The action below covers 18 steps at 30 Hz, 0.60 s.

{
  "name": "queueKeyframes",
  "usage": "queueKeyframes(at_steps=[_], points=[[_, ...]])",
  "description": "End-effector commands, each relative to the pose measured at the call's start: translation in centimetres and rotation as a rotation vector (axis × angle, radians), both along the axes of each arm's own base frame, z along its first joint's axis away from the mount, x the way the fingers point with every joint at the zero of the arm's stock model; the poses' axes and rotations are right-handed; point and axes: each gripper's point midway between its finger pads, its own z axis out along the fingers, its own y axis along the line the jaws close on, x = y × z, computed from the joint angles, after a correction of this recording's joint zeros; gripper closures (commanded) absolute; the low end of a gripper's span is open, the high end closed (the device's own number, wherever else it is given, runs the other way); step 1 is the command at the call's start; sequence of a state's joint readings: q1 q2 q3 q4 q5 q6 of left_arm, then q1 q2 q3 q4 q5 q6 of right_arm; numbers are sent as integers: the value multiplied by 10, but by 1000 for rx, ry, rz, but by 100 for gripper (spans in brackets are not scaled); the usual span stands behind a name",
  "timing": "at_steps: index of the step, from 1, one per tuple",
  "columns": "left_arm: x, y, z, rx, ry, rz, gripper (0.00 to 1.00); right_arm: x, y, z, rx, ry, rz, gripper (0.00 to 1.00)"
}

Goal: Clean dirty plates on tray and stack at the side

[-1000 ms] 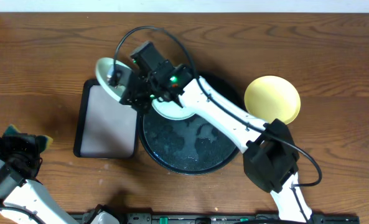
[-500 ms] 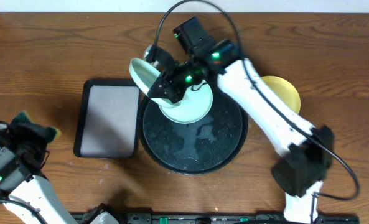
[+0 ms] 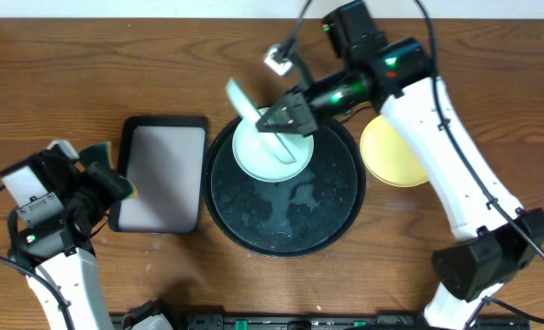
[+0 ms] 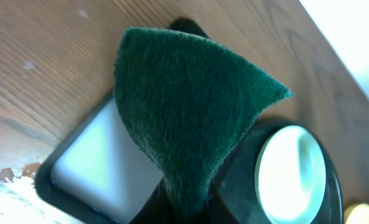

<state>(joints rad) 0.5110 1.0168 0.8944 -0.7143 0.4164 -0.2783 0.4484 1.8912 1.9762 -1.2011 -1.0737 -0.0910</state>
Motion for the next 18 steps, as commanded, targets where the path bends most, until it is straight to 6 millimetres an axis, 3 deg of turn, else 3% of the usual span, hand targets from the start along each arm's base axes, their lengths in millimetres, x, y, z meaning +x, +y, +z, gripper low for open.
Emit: queueKeyframes(at_steps=[1, 5, 9, 18], points=[[-1, -10, 1, 32, 0, -69, 93, 0, -15, 24, 109, 50, 3, 99], [-3, -13, -1, 35, 13, -90, 93, 15, -43, 26, 127, 87, -61, 99], [-2, -13, -2, 32, 17, -90, 92, 23, -58, 22, 111, 82, -99, 99], [-3, -13, -3, 30, 22, -90, 92, 18, -57, 9, 84, 116, -93, 99]])
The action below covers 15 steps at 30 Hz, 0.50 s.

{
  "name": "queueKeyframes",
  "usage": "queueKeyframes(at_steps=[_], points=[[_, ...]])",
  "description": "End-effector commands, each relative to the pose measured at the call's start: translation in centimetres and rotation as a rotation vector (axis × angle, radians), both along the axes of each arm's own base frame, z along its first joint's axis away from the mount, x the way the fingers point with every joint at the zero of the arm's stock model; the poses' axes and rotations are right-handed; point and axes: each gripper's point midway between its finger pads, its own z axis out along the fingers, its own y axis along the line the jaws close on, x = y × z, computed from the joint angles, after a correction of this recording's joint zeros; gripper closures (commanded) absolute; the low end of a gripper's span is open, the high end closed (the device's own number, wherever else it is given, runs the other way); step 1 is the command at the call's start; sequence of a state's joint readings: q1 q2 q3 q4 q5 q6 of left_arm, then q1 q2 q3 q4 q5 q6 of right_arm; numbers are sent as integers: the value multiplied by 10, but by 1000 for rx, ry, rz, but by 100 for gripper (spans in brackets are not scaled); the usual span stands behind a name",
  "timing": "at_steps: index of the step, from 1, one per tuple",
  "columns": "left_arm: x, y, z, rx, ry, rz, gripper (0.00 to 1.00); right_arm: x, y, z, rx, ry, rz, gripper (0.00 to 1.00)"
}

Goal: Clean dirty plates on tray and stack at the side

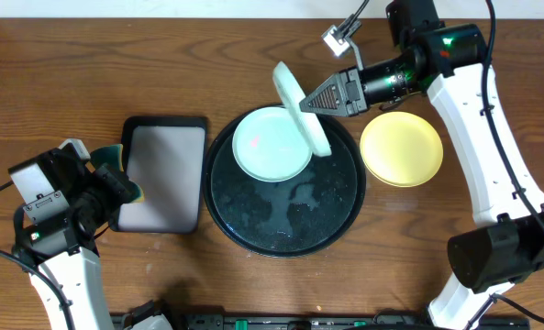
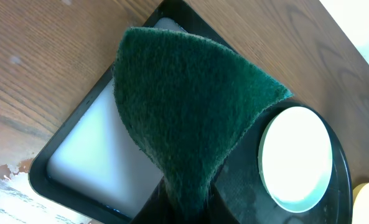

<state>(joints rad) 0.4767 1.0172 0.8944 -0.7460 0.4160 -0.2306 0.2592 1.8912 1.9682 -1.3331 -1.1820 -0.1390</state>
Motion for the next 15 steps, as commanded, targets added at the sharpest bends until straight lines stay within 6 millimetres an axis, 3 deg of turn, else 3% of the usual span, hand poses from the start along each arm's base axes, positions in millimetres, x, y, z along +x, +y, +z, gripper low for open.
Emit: queueKeyframes(at_steps=[1, 4, 7, 11, 13, 15], points=[[0, -2, 1, 12, -3, -20, 93, -10, 5, -1, 29, -14, 40, 99], [-1, -2, 1, 11, -2, -20, 93, -8, -2, -28, -79, -3, 17, 99], [-1, -2, 1, 12, -2, -20, 93, 1, -25, -63, -307, -33, -35, 99], [0, -1, 1, 12, -4, -20, 92, 8, -51, -77, -500, -90, -102, 99], [0, -1, 1, 13, -5, -20, 93, 14, -73, -83, -650, -125, -174, 99], [0, -1, 1, 13, -4, -20, 93, 22, -112, -88, -886, -165, -294, 99]])
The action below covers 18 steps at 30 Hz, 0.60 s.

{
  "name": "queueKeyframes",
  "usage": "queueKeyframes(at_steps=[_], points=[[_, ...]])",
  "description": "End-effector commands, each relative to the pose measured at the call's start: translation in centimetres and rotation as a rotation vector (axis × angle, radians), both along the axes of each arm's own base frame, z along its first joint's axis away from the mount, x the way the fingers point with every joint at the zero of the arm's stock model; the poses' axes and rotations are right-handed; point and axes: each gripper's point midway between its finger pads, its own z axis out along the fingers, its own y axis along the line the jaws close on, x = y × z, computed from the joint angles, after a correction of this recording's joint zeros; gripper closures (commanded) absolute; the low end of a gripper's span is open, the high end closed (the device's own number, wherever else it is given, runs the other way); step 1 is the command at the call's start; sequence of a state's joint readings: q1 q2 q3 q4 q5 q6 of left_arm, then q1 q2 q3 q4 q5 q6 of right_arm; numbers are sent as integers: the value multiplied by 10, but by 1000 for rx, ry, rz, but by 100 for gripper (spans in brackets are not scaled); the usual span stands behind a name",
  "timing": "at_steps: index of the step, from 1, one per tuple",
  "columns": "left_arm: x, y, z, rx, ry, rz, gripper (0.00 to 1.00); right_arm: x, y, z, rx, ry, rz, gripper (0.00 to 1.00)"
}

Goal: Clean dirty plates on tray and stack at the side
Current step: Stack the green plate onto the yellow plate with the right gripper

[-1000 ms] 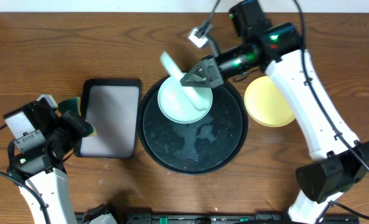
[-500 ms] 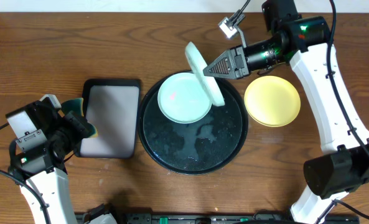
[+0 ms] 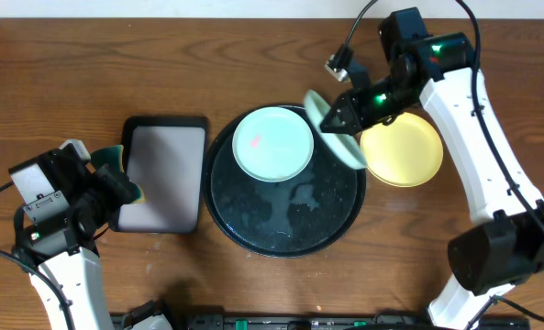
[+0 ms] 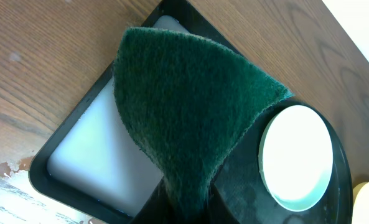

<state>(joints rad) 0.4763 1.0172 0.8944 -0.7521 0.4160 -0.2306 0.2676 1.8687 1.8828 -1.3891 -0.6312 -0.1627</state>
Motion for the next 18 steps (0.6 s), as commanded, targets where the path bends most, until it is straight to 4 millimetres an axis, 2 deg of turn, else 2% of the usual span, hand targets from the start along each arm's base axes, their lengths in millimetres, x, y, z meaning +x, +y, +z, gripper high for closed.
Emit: queueKeyframes(at_steps=[1, 3, 6, 11, 18], points=[[1, -1, 2, 15, -8, -20, 93, 13, -73, 2, -437, -156, -197, 99], [0, -1, 1, 13, -6, -20, 93, 12, -97, 2, -574, -166, -276, 99], [0, -1, 1, 12, -3, -20, 92, 6, -114, -5, -680, -140, -335, 99], [0, -1, 0, 10, 1, -19, 93, 5, -110, -42, -698, -110, -322, 99], [-1, -2, -1, 8, 3, -20, 93, 18, -100, -97, -672, -147, -325, 99]])
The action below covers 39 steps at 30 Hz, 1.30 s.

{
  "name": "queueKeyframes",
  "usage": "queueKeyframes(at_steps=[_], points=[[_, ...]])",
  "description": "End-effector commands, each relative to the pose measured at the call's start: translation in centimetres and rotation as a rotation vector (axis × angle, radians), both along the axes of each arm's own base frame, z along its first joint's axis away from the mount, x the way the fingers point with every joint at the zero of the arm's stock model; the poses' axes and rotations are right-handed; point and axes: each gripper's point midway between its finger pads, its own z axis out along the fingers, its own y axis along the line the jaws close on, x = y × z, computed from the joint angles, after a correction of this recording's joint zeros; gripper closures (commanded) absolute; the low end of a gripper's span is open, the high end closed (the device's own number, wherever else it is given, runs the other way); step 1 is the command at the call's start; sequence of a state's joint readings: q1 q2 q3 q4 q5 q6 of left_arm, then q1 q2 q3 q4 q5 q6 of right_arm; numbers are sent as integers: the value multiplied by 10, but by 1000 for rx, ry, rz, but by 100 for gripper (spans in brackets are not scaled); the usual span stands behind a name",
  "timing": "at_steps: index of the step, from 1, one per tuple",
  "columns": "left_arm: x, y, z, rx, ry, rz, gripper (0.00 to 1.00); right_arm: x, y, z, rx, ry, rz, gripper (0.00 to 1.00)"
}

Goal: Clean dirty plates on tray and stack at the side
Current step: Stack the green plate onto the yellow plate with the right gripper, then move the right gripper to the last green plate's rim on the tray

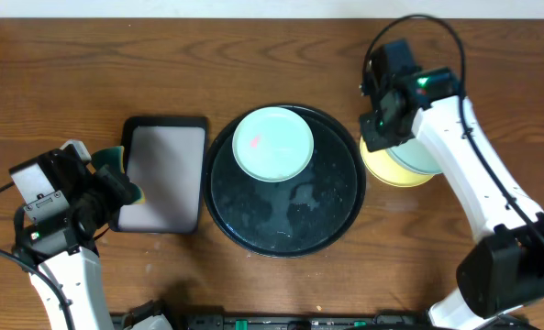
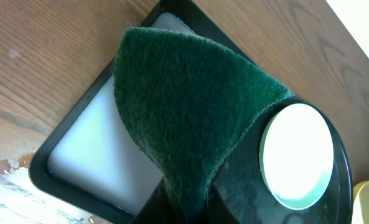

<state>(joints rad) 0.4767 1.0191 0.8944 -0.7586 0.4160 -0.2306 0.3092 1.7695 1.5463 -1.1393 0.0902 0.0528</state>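
A round black tray point(image 1: 285, 215) holds one pale mint plate point(image 1: 272, 142) with a pink smear; the left wrist view shows this plate point(image 2: 296, 155) too. To the right, a second mint plate point(image 1: 418, 156) lies over a yellow plate point(image 1: 382, 167) on the table. My right gripper point(image 1: 375, 137) is at that plate's left rim, shut on it, with its fingers mostly hidden under the wrist. My left gripper point(image 1: 117, 186) hovers by the rectangular tray, shut on a dark green sponge point(image 2: 190, 112).
A black rectangular tray point(image 1: 160, 174) of whitish liquid sits left of the round tray, also seen in the left wrist view point(image 2: 91, 149). The wooden table point(image 1: 161, 64) surrounds everything. The right arm point(image 1: 473, 183) runs along the right side.
My right gripper has carried the mint plate from the round tray's right rim, where it was tilted, to lie over the yellow plate. The left arm and sponge have not moved.
My right gripper first held a mint plate tilted above the plate on the round tray. Then the plate was raised on edge over the tray's back, later at the tray's right rim, and now it is over the yellow plate. My left gripper kept the sponge throughout.
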Motion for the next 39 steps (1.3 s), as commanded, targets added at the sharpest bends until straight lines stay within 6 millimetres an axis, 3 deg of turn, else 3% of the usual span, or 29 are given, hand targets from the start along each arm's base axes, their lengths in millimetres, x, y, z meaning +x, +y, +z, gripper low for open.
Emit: queueKeyframes(at_steps=[1, 5, 7, 9, 15, 19, 24, 27, 32, 39], points=[[1, -1, 1, 12, -4, -20, 93, 0, 0, -16, -21, -11, -13, 99], [1, -1, 1, 12, -4, -20, 93, 5, 9, -19, 27, -28, -2, 95], [1, -1, 1, 12, -4, -20, 92, 7, 15, -19, 58, -32, 15, 83], [1, -1, 1, 12, -4, -20, 93, 8, 19, -18, 74, -37, 17, 62], [1, -1, 1, 12, -4, -20, 92, 9, 19, -18, 75, -40, 17, 45], [1, -1, 0, 11, -1, -20, 93, 8, 30, -18, 136, -30, 32, 44], [-1, -2, -5, -1, 21, -21, 93, 7, 66, -17, 326, -25, 82, 46], [1, -4, -8, 6, 30, -49, 93, 10, 78, -24, 357, -50, 81, 48], [13, -27, -6, 45, 4, -176, 93, 11, 95, -46, 385, -94, 88, 49], [22, -56, -8, 185, 149, -315, 93, 12, 93, -74, 385, -144, 18, 45]])
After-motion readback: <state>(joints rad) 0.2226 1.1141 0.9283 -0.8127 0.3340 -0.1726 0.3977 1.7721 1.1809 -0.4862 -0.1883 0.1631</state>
